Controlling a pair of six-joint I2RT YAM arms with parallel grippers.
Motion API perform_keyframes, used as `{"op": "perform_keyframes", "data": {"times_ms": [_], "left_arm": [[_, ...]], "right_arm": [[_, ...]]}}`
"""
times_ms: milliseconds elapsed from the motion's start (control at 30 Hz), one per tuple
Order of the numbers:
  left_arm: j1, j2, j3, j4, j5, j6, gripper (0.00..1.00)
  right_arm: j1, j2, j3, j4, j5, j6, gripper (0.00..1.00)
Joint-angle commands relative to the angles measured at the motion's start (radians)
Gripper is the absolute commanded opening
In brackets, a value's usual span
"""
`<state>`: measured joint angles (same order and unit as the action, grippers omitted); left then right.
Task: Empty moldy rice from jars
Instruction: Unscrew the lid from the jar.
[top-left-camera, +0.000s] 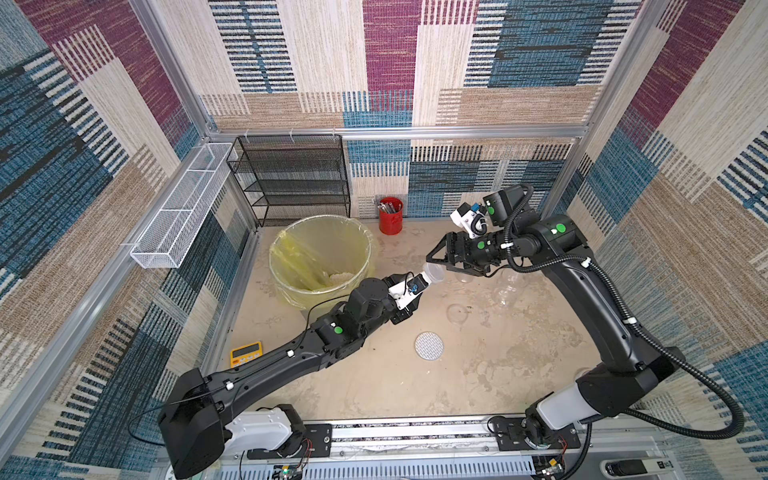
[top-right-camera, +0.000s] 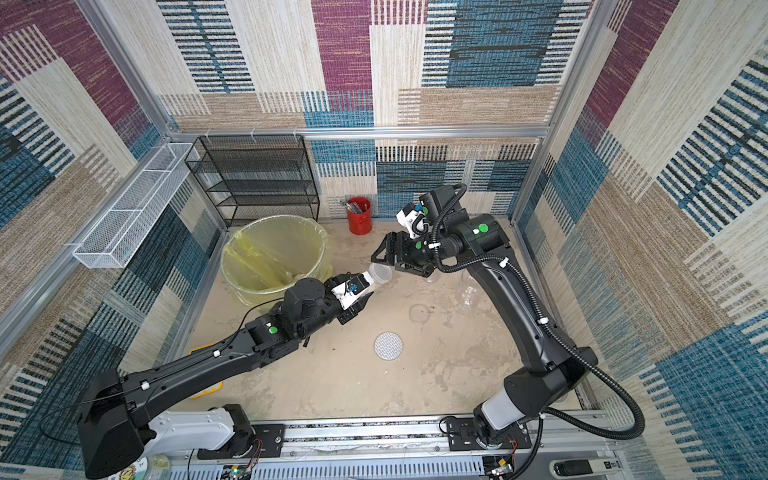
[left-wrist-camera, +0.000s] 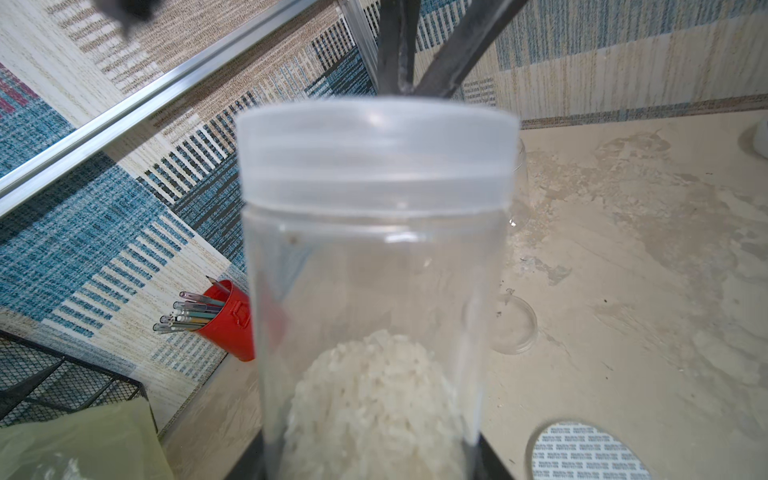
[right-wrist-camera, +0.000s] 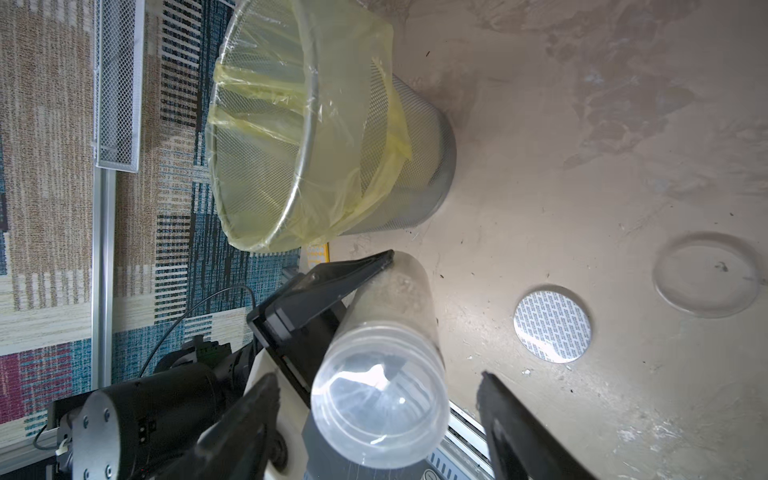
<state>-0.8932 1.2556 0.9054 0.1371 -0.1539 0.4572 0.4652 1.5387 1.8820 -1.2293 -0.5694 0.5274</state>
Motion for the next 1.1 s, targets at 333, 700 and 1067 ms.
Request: {"op": "perform_keyframes", "data": {"times_ms": [333, 700, 1067], "left_arm": [[-0.012, 0.02, 0.008, 0.075, -0.044, 0.026, 0.25], [-0.014, 0.022, 0.018, 0.058, -0.041, 0.026, 0.24], [-0.013, -0.004, 0.001, 0.015, 0.131, -0.075, 0.21]], "right_arm": [[0.001, 0.01, -0.034, -0.034, -0.02, -0.032, 0.7], [0.001, 0.005, -0.04, -0.039, -0.006, -0.075, 0.56], [0.007, -0.037, -0.121, 0.018, 0.088, -0.245, 0.3]]}}
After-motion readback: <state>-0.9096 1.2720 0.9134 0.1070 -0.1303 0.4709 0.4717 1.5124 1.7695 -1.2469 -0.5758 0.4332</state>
